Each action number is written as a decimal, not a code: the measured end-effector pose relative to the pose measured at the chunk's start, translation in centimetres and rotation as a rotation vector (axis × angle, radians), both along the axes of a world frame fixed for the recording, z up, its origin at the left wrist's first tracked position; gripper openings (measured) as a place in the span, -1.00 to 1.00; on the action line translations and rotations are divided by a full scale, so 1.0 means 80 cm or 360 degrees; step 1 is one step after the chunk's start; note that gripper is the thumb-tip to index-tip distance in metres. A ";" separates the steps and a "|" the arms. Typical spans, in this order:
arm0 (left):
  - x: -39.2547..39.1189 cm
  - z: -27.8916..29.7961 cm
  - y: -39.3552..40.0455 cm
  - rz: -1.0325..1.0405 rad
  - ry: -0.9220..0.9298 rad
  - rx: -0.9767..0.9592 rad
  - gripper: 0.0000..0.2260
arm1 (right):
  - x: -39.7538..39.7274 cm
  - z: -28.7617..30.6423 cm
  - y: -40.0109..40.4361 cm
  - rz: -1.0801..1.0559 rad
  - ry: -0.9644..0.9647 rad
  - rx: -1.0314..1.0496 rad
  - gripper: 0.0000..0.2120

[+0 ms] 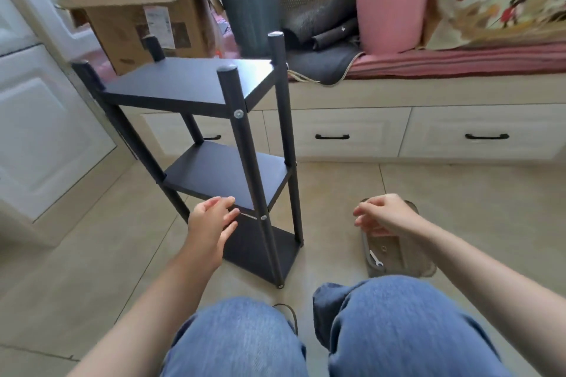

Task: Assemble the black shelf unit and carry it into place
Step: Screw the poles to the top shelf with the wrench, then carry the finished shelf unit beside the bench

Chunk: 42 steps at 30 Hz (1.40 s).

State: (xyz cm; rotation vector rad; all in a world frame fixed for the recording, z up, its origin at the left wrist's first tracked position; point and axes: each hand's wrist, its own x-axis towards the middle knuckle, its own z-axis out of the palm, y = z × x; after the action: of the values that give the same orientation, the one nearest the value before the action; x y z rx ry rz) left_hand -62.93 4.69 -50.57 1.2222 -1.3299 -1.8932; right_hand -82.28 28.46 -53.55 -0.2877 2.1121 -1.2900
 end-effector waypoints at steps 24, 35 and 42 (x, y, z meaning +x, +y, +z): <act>-0.137 0.178 -0.105 0.0040 0.1102 0.0352 -0.83 | -0.094 0.231 -0.258 0.0024 -0.0884 -0.1055 -0.84; -0.173 0.235 -0.107 0.0304 0.0648 0.0888 -0.81 | -0.118 0.273 -0.275 -0.0125 -0.1110 -0.0775 -0.82; -0.176 0.255 -0.078 0.0403 0.0506 0.1076 -0.82 | -0.117 0.283 -0.246 -0.0226 -0.1181 -0.0610 -0.79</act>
State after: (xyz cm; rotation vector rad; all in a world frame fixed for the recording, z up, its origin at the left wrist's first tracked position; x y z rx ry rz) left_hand -77.03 -1.51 -30.19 1.2351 -0.3457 -2.2957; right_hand -91.65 8.74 -30.90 0.1745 1.2763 -1.5736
